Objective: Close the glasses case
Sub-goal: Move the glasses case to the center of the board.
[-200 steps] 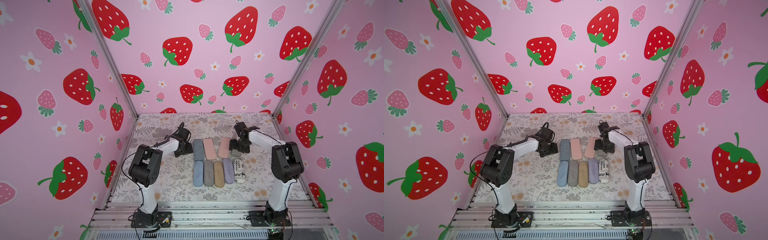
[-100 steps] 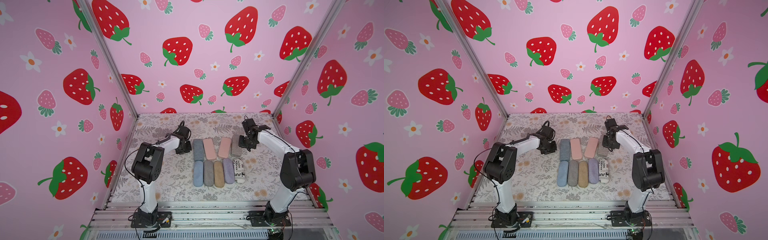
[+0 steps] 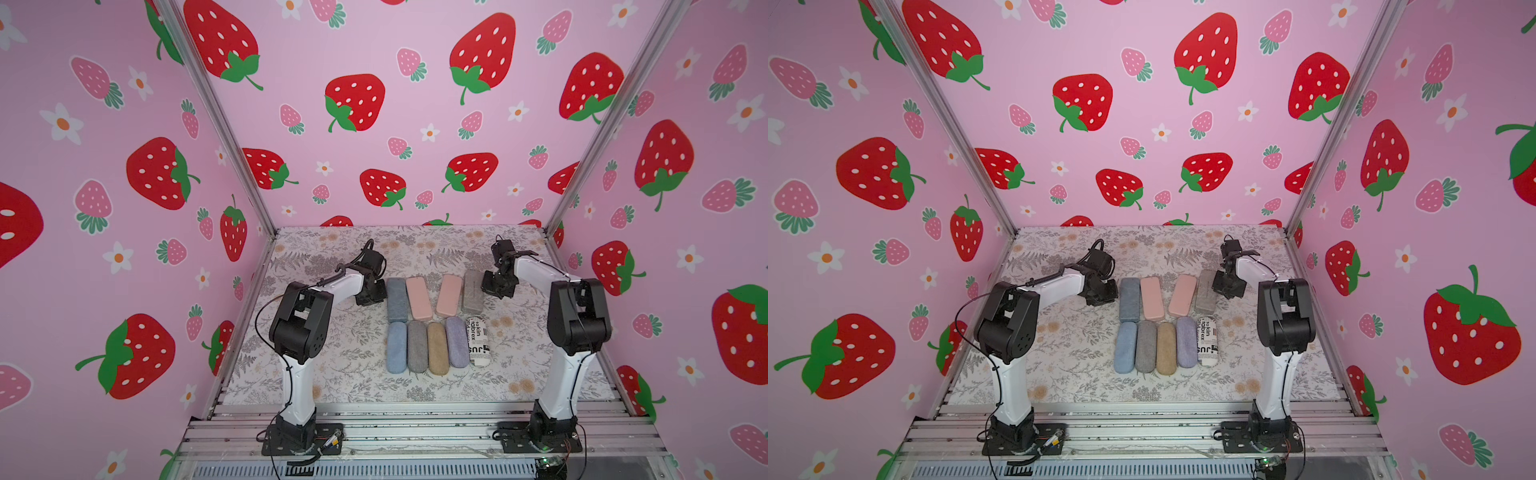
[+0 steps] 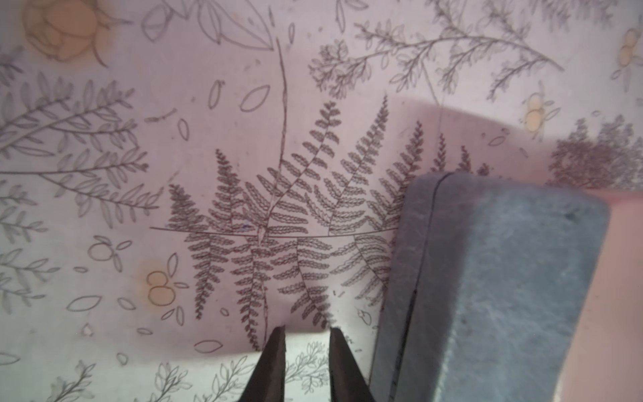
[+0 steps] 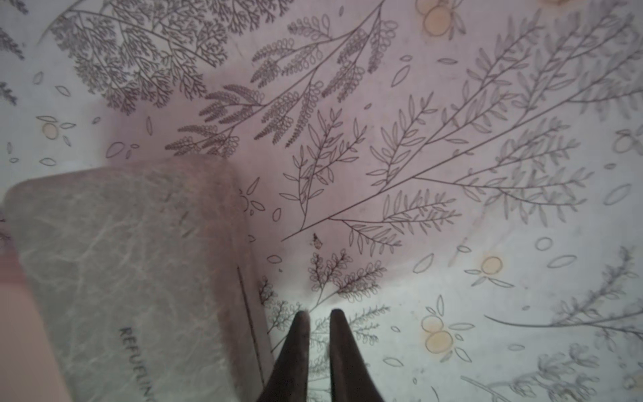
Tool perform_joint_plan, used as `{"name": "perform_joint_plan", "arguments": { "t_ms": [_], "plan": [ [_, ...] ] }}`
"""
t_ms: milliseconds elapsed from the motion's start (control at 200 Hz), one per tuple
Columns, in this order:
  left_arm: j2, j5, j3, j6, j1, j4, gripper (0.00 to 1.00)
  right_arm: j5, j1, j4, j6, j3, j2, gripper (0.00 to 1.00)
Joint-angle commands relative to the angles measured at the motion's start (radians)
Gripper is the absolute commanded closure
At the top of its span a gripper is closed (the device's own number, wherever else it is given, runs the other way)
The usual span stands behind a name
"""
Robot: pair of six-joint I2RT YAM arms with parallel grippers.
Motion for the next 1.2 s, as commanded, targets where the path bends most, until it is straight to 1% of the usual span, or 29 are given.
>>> {"name": "perform_joint_plan", "arguments": {
  "t_ms": [0, 255, 355, 405, 510, 720, 1196],
  "plan": [
    [0.039, 0.008, 0.024, 0.001, -0.011, -0.039, 0.77, -0.07, 0.004, 0.05, -0.019, 0.017, 0.012, 0.85],
    [0.086, 0.021, 0.065, -0.009, -0.027, -0.035, 0.78, -0.18, 0.012, 0.104, -0.059, -0.013, 0.016, 0.9],
    [0.099, 0.028, 0.084, -0.013, -0.037, -0.037, 0.78, -0.193, 0.031, 0.097, -0.074, -0.015, 0.018, 0.93],
    [0.101, 0.029, 0.091, -0.015, -0.043, -0.039, 0.78, -0.196, 0.042, 0.097, -0.077, -0.019, 0.015, 0.96],
    [0.104, 0.029, 0.101, -0.018, -0.055, -0.038, 0.78, -0.197, 0.07, 0.095, -0.08, -0.026, 0.013, 0.97],
    [0.113, 0.031, 0.12, -0.02, -0.068, -0.043, 0.78, -0.191, 0.118, 0.101, -0.08, -0.033, 0.015, 0.98],
    [0.145, 0.031, 0.191, -0.014, -0.082, -0.069, 0.78, -0.186, 0.183, 0.093, -0.089, -0.033, 0.011, 0.97]
  ]
}}
